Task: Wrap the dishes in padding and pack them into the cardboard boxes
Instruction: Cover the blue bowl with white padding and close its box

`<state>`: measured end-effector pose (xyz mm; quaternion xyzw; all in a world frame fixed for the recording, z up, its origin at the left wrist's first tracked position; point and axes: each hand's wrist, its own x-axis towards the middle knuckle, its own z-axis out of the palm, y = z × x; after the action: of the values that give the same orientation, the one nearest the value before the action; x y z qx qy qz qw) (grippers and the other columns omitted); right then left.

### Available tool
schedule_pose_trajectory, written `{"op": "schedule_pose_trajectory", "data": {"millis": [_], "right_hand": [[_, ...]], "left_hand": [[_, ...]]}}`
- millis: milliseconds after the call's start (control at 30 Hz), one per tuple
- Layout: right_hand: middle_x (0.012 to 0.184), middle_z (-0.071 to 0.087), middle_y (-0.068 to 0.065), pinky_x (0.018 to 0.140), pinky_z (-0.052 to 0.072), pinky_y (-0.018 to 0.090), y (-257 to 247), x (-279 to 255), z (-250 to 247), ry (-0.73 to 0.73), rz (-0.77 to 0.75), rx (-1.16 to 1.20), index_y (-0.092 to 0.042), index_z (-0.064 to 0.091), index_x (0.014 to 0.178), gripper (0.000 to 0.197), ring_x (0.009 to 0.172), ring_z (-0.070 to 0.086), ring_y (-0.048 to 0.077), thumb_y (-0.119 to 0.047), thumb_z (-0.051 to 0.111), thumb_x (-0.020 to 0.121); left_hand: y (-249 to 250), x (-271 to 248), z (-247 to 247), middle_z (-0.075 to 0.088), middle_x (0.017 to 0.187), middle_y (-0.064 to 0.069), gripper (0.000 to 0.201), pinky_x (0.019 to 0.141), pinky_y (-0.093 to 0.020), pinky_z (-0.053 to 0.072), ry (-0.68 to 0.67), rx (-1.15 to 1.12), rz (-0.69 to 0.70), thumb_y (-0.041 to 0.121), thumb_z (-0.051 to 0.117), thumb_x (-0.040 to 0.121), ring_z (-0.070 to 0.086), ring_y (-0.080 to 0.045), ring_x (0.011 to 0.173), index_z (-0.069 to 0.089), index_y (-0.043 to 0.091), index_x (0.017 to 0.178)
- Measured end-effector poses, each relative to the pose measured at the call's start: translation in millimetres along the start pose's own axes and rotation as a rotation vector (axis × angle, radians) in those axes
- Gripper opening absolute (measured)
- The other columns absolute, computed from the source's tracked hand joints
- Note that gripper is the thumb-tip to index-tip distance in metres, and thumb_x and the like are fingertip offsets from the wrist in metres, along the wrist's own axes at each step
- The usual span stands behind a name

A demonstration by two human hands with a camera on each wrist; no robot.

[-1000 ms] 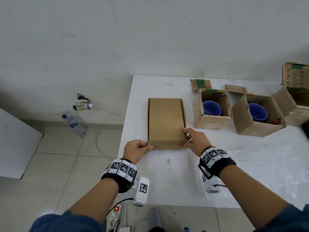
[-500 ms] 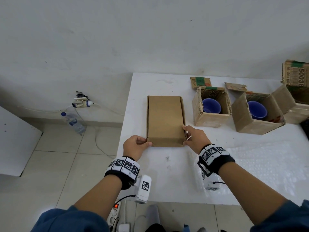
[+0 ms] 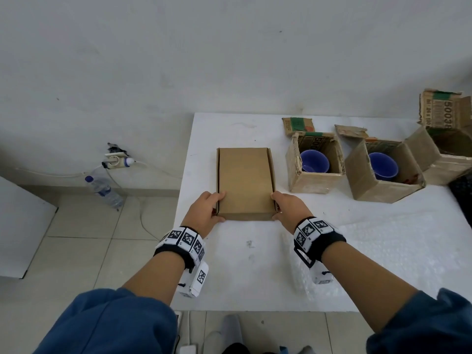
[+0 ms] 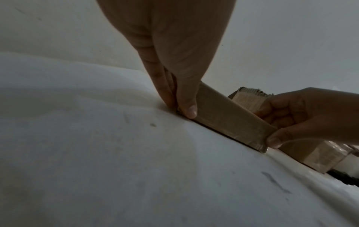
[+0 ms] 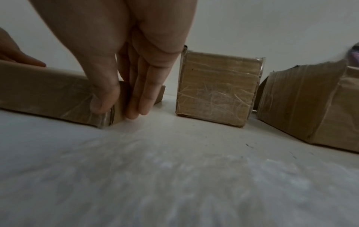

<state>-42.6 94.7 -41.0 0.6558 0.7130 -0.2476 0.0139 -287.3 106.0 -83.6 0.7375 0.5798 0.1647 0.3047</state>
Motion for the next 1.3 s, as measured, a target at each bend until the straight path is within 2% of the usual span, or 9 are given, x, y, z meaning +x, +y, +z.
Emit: {"op": "schedule_pose_trajectory", "data": {"millis": [167,367,500,633,800,900,1000,1133,1300], "right_hand": [[0.117,0.057,0.016,0.09,0.045,0.036,1,-1,-2,-0.031,-0.022,0.002,-0.004,0.045,0.122,0.042,0.105,0.056,0.031,-0.013,0.063,0.085],[0.113,0.064,0.005,0.095,0.043,0.03,35,-22,-43,0.006,-0.037,0.245,-0.018,0.044,0.137,0.06,0.104,0.059,0.02,-0.034,0.067,0.084],[0.094,0.066,-0.001,0.091,0.049,0.034,93,-49,-76,0.047,-0.004,0.315,-0.018,0.056,0.121,0.039,0.089,0.063,0.016,-0.034,0.064,0.086],[0.09,0.063,0.001,0.079,0.05,0.03,161,-86,-85,-0.017,0.084,0.247,-0.02,0.058,0.099,0.021,0.078,0.061,0.017,-0.031,0.068,0.084],[0.097,0.065,0.006,0.081,0.046,0.029,224,-122,-76,-0.14,0.163,-0.046,-0.014,0.057,0.084,0.03,0.091,0.058,0.02,-0.043,0.063,0.085],[0.106,0.062,0.008,0.084,0.045,0.031,242,-131,-65,-0.154,0.169,-0.05,-0.01,0.057,0.096,0.047,0.101,0.056,0.023,-0.054,0.062,0.082],[0.11,0.053,0.006,0.084,0.041,0.028,251,-133,-50,-0.145,0.15,-0.029,-0.012,0.054,0.106,0.057,0.102,0.052,0.023,-0.058,0.066,0.075],[0.114,0.05,0.008,0.087,0.043,0.031,261,-134,-39,-0.1,0.135,0.043,-0.013,0.053,0.107,0.051,0.103,0.051,0.025,-0.054,0.066,0.079],[0.1,0.062,0.003,0.079,0.043,0.029,260,-139,-54,-0.029,0.106,0.229,-0.017,0.057,0.101,0.056,0.092,0.057,0.019,-0.068,0.043,0.084]], "left_hand": [[9,-1,1,0.048,0.112,-0.009,0.07,0.088,-0.033,0.049,0.005,0.06,-0.048,0.009,0.076,0.074,0.055,-0.025,0.093,0.044,0.015,0.136],[67,-9,-9,0.031,0.139,-0.013,0.063,0.097,-0.044,0.043,0.022,0.422,-0.113,0.022,0.072,0.077,0.032,-0.032,0.125,0.044,0.018,0.134],[137,-18,17,0.049,0.123,-0.002,0.043,0.094,-0.038,0.047,0.06,0.192,-0.004,0.029,0.066,0.083,0.05,-0.021,0.111,0.053,0.019,0.123],[188,-30,76,0.058,0.096,0.007,0.028,0.079,-0.031,0.05,-0.146,0.161,-0.016,0.041,0.065,0.083,0.055,-0.01,0.081,0.058,0.024,0.104],[229,-34,145,0.053,0.109,0.006,0.048,0.083,-0.027,0.045,-0.227,0.228,-0.111,0.058,0.062,0.078,0.054,-0.011,0.097,0.053,0.025,0.112],[251,-30,169,0.05,0.109,0.006,0.063,0.083,-0.029,0.045,-0.17,0.249,-0.177,0.069,0.064,0.069,0.052,-0.014,0.102,0.05,0.025,0.112],[267,-27,184,0.049,0.11,0.003,0.063,0.082,-0.03,0.046,-0.177,0.293,-0.203,0.063,0.068,0.07,0.052,-0.017,0.102,0.049,0.021,0.112],[275,-23,190,0.058,0.109,0.001,0.034,0.082,-0.029,0.046,-0.114,0.235,-0.202,0.04,0.066,0.082,0.056,-0.017,0.1,0.057,0.019,0.108],[292,-20,174,0.066,0.088,0.003,0.006,0.076,-0.024,0.047,-0.139,-0.299,-0.089,0.021,0.066,0.085,0.061,-0.014,0.085,0.066,0.018,0.09]]}}
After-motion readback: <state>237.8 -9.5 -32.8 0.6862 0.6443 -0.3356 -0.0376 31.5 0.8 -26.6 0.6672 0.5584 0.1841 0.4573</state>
